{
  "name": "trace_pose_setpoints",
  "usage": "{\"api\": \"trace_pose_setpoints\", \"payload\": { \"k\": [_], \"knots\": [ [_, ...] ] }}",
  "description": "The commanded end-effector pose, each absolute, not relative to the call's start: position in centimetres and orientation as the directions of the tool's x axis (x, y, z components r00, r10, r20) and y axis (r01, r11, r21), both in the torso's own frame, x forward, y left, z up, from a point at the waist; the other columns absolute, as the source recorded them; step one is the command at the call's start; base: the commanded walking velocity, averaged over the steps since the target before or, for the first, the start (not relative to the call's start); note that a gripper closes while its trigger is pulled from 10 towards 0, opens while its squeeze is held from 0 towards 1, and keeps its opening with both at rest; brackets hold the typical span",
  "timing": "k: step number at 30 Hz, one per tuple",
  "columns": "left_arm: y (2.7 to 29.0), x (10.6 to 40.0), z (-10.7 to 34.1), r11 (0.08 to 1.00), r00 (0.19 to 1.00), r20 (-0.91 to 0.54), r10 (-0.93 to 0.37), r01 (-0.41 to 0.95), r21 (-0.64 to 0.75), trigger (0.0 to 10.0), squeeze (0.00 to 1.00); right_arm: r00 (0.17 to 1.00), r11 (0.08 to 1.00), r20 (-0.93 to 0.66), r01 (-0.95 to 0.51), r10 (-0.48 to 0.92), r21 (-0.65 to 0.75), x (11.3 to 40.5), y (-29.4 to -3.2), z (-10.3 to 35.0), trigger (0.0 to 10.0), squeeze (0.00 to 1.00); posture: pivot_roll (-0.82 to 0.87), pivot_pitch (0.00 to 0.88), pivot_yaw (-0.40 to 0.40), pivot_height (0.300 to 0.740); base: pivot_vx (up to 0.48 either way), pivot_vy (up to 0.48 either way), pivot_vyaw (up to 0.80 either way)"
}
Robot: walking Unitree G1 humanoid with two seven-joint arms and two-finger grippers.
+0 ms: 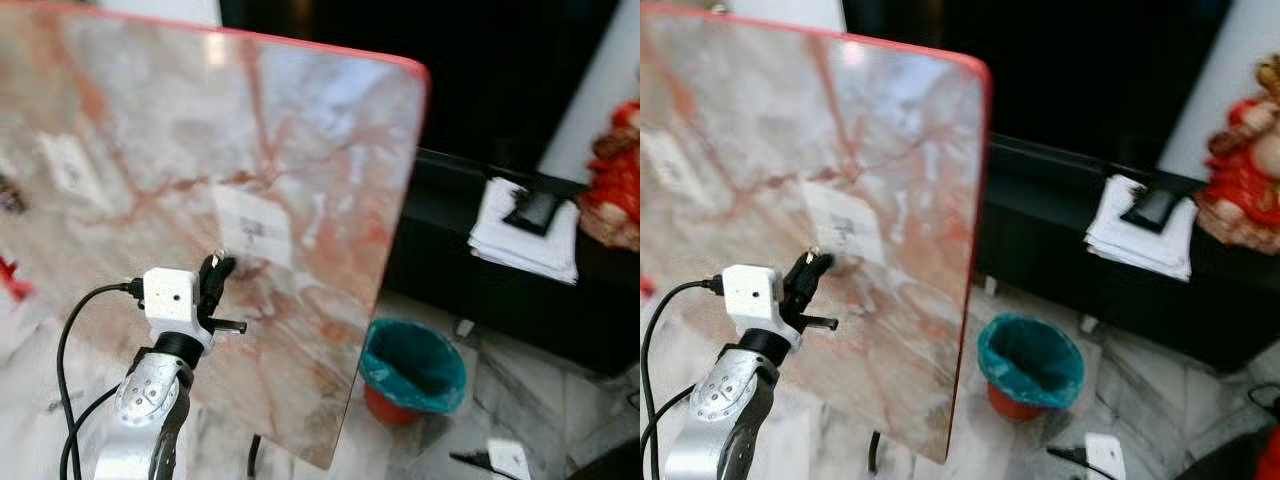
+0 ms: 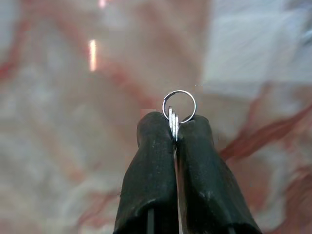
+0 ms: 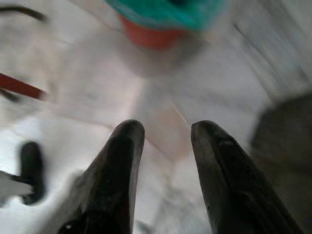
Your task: Hang keys on a hook
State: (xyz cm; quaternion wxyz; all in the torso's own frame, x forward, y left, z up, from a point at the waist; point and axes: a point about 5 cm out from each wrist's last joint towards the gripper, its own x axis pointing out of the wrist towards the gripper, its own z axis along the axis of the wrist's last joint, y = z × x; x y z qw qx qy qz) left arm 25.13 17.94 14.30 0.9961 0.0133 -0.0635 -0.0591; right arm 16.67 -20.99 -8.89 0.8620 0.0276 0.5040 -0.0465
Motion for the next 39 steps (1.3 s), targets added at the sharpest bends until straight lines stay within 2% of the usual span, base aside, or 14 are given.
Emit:
{"api": "trace_pose_setpoints", "payload": {
  "k": [1,5,11,16,28,39],
  "knots": [
    [17.5,25.0,14.9,0.991,0.98,0.143,-0.136,0.133,0.033,10.0,0.0,0.454,0.993,-0.889,0.121,-0.067,-0.013,15.3,-21.6,-9.3,10.0,0.0,0.02,0.0,-0.055,0.74,0.0,0.0,0.0],
    [17.2,24.9,15.0,0.989,0.978,0.148,-0.145,0.141,0.035,10.0,0.0,0.453,0.993,-0.889,0.118,-0.066,-0.013,15.3,-21.7,-9.3,10.0,0.0,0.02,0.0,-0.055,0.74,0.0,0.0,0.0],
    [15.8,24.7,15.3,0.971,0.963,0.135,-0.233,0.223,0.086,10.0,0.0,0.452,0.993,-0.889,0.114,-0.065,-0.014,15.2,-21.7,-9.4,10.0,0.0,0.02,0.0,-0.055,0.74,0.0,0.0,0.0],
    [15.2,24.8,15.8,0.97,0.958,0.154,-0.241,0.23,0.082,10.0,0.0,0.452,0.994,-0.89,0.108,-0.066,-0.019,15.2,-21.7,-9.4,10.0,0.0,0.02,0.0,-0.054,0.74,0.0,0.0,0.0],
    [15.7,25.1,16.8,0.975,0.958,0.193,-0.211,0.191,0.116,10.0,0.0,0.448,0.995,-0.891,0.098,-0.069,-0.028,15.1,-21.7,-9.4,10.0,0.0,0.02,0.0,-0.048,0.74,0.0,0.0,0.0],
    [15.1,24.6,16.8,0.965,0.951,0.191,-0.245,0.22,0.142,10.0,0.0,0.444,0.995,-0.893,0.096,-0.072,-0.032,15.0,-21.7,-9.4,10.0,0.0,0.02,0.0,-0.046,0.74,0.0,0.0,0.0]
  ]
}}
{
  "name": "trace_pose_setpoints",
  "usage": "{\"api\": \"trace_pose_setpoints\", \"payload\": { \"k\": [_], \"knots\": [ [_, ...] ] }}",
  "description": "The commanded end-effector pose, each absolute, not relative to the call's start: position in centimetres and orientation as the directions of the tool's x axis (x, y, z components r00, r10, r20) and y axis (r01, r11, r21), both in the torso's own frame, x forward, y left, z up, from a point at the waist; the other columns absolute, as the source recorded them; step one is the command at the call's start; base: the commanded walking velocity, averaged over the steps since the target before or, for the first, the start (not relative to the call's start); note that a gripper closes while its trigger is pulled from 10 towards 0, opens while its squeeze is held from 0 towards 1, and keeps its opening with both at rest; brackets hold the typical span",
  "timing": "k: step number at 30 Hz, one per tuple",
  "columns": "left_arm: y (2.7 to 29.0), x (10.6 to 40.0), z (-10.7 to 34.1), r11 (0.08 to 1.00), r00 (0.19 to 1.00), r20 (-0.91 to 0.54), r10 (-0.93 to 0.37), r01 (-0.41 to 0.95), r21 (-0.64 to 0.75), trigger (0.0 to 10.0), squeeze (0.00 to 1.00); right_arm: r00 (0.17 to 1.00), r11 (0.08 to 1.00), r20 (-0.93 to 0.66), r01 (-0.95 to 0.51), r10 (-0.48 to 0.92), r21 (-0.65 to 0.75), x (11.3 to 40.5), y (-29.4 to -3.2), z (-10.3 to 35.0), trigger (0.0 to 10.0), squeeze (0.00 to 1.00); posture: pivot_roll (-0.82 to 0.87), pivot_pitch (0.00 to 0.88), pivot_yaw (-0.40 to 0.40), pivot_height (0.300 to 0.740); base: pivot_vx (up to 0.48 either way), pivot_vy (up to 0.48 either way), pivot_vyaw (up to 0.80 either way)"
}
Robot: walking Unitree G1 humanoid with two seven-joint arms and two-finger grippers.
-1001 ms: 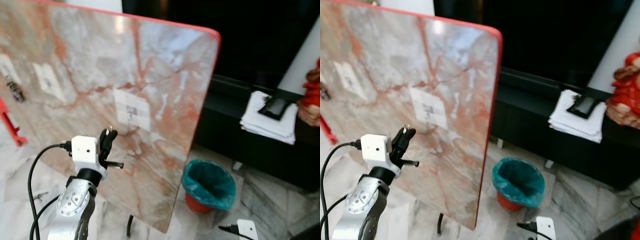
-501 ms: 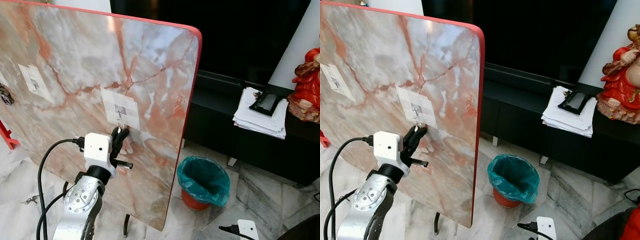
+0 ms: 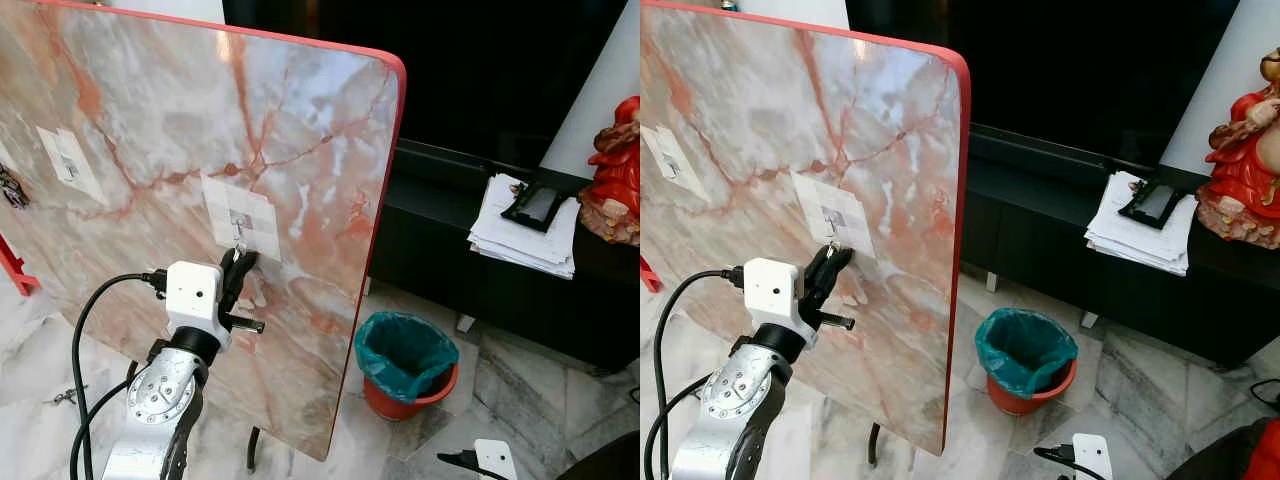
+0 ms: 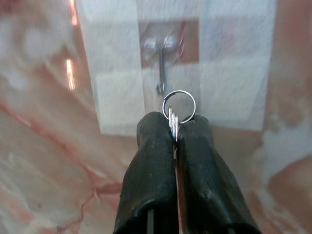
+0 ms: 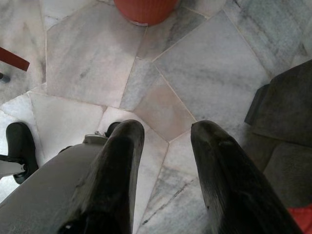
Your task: Hang keys on a hook
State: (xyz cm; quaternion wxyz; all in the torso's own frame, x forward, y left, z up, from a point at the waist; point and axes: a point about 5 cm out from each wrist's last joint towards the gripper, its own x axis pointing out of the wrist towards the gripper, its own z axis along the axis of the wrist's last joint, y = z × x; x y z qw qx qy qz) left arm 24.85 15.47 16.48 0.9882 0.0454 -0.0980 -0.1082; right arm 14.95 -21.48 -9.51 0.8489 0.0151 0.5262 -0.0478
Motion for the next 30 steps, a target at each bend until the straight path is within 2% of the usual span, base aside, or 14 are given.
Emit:
{"api": "trace_pose_setpoints", "payload": {
  "k": [1,18,30],
  "knots": [
    [14.9,24.6,17.0,0.962,0.947,0.194,-0.255,0.229,0.15,10.0,0.0,0.444,0.995,-0.893,0.094,-0.072,-0.033,15.0,-21.7,-9.4,10.0,0.0,0.02,0.0,-0.046,0.74,0.0,0.0,0.0],
    [14.2,23.9,17.7,0.948,0.934,0.202,-0.294,0.258,0.184,10.0,0.0,0.444,0.996,-0.893,0.085,-0.075,-0.042,15.1,-21.8,-9.4,10.0,0.0,0.02,0.0,-0.046,0.74,0.0,0.0,0.0],
    [15.0,23.1,17.9,0.967,0.954,0.208,-0.215,0.178,0.183,10.0,0.0,0.443,0.996,-0.893,0.076,-0.078,-0.05,15.3,-21.9,-9.3,10.0,0.0,0.02,0.0,-0.053,0.74,0.0,0.0,0.0]
  ]
}}
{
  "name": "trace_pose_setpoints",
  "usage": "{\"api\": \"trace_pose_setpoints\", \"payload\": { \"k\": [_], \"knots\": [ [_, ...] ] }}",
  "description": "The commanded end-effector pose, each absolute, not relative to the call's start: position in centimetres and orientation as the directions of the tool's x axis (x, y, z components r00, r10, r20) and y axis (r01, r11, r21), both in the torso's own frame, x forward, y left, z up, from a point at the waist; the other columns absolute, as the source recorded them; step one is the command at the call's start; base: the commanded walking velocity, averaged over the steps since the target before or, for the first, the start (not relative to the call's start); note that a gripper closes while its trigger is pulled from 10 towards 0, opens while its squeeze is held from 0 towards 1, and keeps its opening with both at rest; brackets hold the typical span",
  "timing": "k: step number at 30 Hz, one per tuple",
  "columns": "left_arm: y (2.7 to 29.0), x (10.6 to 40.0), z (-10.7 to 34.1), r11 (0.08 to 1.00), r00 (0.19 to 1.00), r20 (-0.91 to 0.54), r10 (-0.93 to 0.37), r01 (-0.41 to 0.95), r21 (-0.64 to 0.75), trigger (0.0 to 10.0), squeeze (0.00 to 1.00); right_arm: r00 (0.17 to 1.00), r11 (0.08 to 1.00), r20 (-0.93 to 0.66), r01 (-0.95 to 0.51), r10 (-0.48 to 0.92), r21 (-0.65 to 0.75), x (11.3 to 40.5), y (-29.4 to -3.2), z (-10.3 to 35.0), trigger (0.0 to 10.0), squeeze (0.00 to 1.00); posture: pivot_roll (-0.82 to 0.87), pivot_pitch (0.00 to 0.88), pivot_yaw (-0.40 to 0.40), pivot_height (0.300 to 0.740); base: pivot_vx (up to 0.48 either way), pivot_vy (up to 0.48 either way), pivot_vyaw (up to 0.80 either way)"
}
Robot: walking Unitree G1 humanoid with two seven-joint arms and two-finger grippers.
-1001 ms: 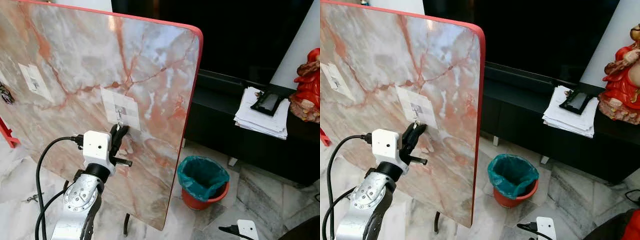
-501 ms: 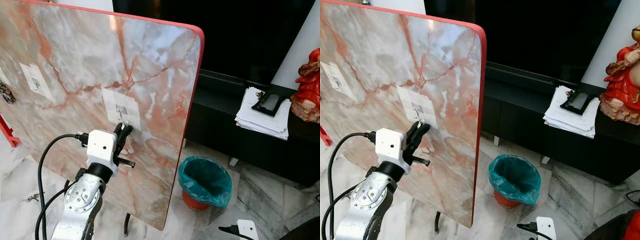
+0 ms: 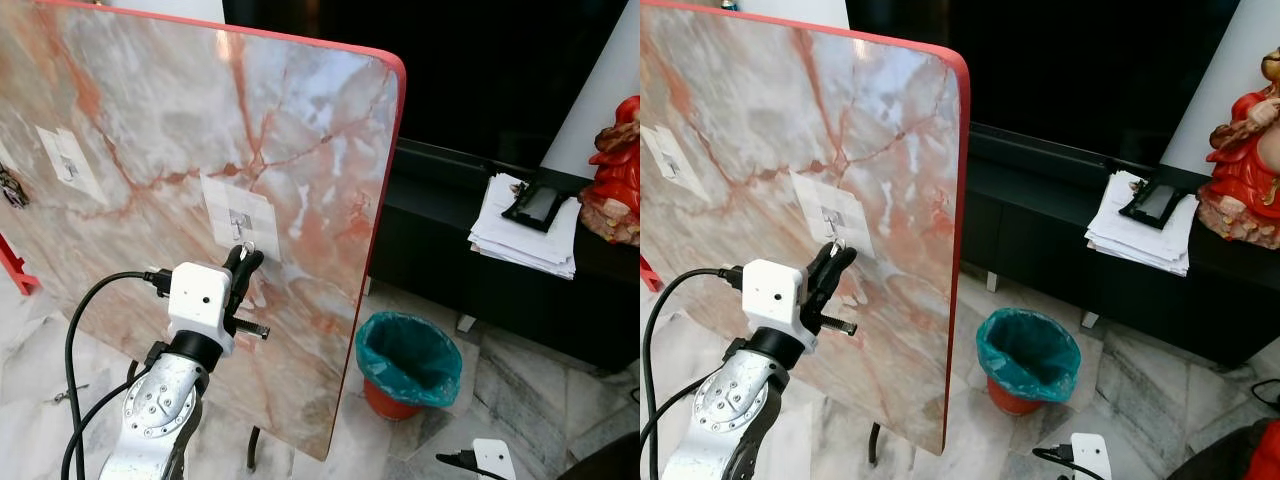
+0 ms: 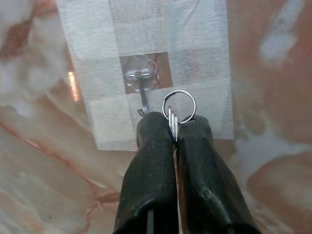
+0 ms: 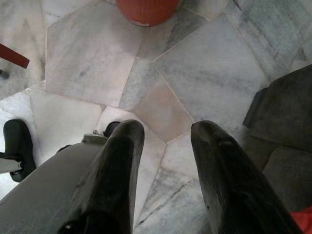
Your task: Hang keys on a hook
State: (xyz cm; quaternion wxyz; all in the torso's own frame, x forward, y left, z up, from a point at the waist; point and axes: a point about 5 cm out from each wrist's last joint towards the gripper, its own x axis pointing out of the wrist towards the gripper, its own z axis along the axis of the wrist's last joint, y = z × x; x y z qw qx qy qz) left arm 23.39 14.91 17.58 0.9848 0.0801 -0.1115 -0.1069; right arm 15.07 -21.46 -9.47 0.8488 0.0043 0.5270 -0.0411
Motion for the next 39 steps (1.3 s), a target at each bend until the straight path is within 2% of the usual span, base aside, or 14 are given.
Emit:
{"api": "trace_pose_setpoints", "payload": {
  "k": [1,20,24,39],
  "knots": [
    [15.2,23.1,17.9,0.968,0.956,0.209,-0.208,0.171,0.183,10.0,0.0,0.443,0.996,-0.893,0.073,-0.077,-0.05,15.3,-21.9,-9.3,10.0,0.0,0.02,0.0,-0.053,0.74,0.0,0.0,0.0],
    [16.2,23.8,17.3,0.981,0.973,0.191,-0.129,0.098,0.167,10.0,0.0,0.438,0.997,-0.896,0.052,-0.074,-0.057,15.4,-21.9,-9.3,10.0,0.0,0.02,0.0,-0.054,0.74,0.0,0.0,0.0],
    [16.5,24.0,17.5,0.99,0.976,0.197,-0.097,0.075,0.116,10.0,0.0,0.438,0.997,-0.896,0.049,-0.074,-0.059,15.4,-21.9,-9.3,10.0,0.0,0.02,0.0,-0.055,0.74,0.0,0.0,0.0],
    [16.0,24.3,17.7,0.989,0.972,0.201,-0.117,0.095,0.116,10.0,0.0,0.437,0.997,-0.897,0.048,-0.073,-0.058,15.4,-21.9,-9.3,10.0,0.0,0.02,0.0,-0.054,0.74,0.0,0.0,0.0]
  ]
}}
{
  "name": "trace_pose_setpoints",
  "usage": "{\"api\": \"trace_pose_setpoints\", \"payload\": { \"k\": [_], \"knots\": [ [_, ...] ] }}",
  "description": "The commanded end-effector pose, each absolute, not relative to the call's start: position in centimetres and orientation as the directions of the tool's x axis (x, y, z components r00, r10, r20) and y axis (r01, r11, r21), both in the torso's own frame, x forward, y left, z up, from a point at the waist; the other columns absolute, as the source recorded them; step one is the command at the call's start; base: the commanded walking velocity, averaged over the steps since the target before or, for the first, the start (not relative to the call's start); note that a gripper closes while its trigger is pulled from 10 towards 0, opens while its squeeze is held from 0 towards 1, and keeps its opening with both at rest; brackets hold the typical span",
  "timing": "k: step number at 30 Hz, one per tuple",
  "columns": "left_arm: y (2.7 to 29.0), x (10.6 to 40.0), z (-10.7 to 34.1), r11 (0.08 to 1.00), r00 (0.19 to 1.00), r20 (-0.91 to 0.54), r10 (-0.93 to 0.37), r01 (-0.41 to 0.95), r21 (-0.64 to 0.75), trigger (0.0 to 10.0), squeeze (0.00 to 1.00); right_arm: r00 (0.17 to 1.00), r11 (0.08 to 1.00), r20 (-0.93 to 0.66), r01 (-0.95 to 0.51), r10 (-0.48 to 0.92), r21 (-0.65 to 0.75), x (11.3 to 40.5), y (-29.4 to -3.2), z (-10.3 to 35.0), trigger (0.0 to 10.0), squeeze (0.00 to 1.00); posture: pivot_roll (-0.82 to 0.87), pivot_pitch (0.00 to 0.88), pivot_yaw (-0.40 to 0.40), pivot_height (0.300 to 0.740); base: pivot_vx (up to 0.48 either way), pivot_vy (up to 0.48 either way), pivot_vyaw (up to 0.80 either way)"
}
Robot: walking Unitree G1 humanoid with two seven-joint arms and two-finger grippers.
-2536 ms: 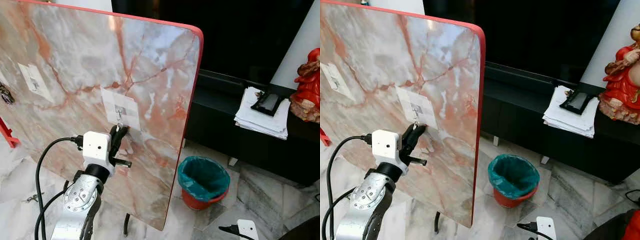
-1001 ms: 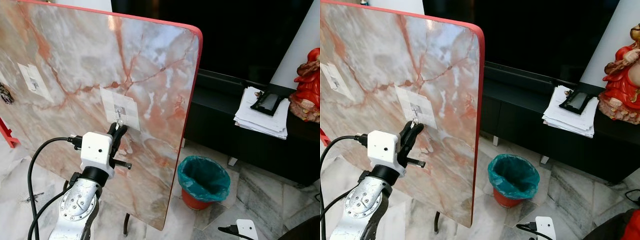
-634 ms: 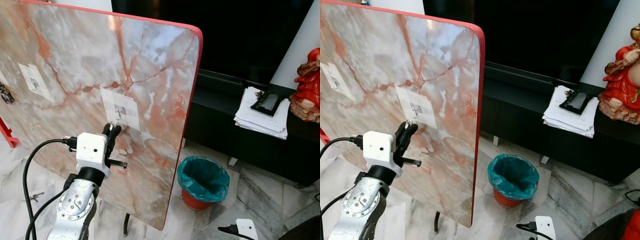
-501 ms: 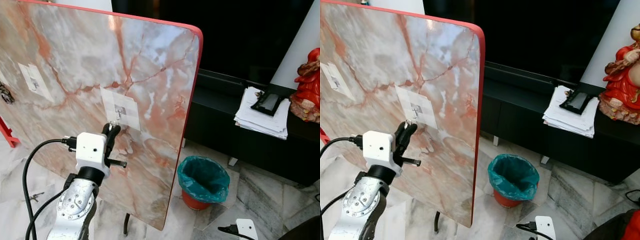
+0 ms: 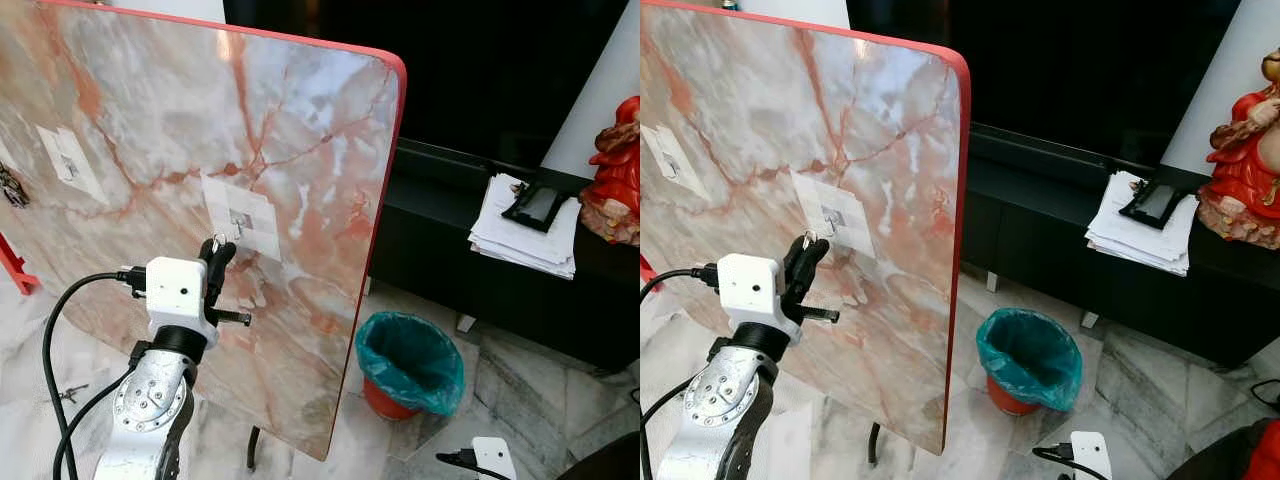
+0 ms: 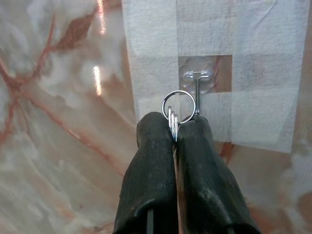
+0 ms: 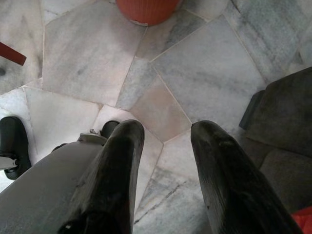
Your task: Hang keys on a hook
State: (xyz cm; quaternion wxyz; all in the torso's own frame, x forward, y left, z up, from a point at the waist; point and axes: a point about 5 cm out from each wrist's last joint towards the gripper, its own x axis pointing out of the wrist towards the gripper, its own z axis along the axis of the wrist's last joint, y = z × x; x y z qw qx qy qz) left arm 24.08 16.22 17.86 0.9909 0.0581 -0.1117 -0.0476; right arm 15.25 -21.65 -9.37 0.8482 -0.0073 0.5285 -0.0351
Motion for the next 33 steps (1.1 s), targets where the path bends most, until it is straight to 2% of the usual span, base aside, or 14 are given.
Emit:
{"api": "trace_pose_setpoints", "payload": {
  "k": [1,17,33],
  "knots": [
    [15.96,24.41,17.69,0.988,0.973,0.195,-0.124,0.102,0.119,10.0,0.0,0.437,0.997,-0.897,0.048,-0.073,-0.058,15.42,-21.85,-9.27,10.0,0.0,0.02,0.0,-0.052,0.74,0.0,0.0,0.0],
    [15.76,24.18,16.73,0.984,0.98,0.144,-0.137,0.117,0.136,10.0,0.0,0.434,0.997,-0.898,0.046,-0.071,-0.057,15.41,-21.84,-9.28,10.0,0.0,0.02,0.0,-0.053,0.74,0.0,0.0,0.0],
    [15.56,24.48,17.11,0.984,0.977,0.16,-0.139,0.117,0.137,10.0,0.0,0.433,0.997,-0.898,0.044,-0.071,-0.057,15.44,-21.82,-9.27,10.0,0.0,0.02,0.0,-0.052,0.74,0.0,0.0,0.0]
  ]
}}
